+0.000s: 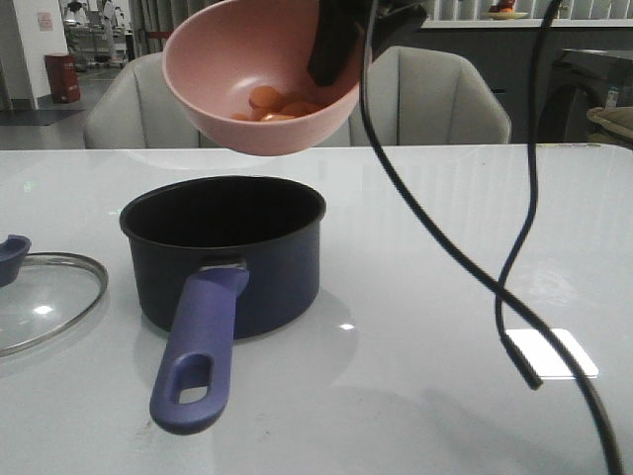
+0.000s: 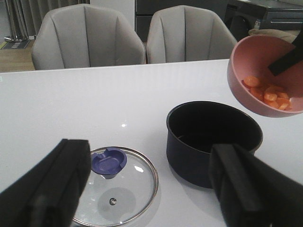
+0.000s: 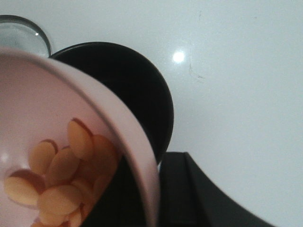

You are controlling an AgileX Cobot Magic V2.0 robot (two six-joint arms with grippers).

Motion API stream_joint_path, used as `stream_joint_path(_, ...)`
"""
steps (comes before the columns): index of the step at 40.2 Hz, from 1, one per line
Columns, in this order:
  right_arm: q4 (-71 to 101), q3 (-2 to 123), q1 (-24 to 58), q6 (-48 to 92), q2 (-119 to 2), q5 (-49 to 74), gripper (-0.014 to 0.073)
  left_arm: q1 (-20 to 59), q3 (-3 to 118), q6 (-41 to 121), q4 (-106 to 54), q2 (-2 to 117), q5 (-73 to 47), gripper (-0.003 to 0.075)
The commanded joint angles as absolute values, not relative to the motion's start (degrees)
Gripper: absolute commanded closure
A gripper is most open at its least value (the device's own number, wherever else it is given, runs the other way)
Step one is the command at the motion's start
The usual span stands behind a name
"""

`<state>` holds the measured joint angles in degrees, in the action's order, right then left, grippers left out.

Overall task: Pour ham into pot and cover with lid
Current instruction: 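Lift the pink bowl and carry it above the saucepan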

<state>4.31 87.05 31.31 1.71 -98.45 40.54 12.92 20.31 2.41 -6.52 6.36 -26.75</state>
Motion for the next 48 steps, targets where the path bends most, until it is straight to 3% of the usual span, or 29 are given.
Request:
stream_joint_path(1,1.81,89.31,32.09,0.79,-96.36,34.75,0.0453,13.36,21.87,2.36,-6.80,6.96,-22.38,0.0157)
stream_joint_path(22,-19.30,89.31,34.89,-6.90,-98.94,27.69,0.0453,13.36,21.87,2.36,-6.80,6.96,-22.38,0.0157)
stream_joint_path(48,-20.89,89.31,36.03,-6.48,-98.94,20.41,0.0453,13.36,21.87,2.36,-6.80,6.96,-22.38,0.0157)
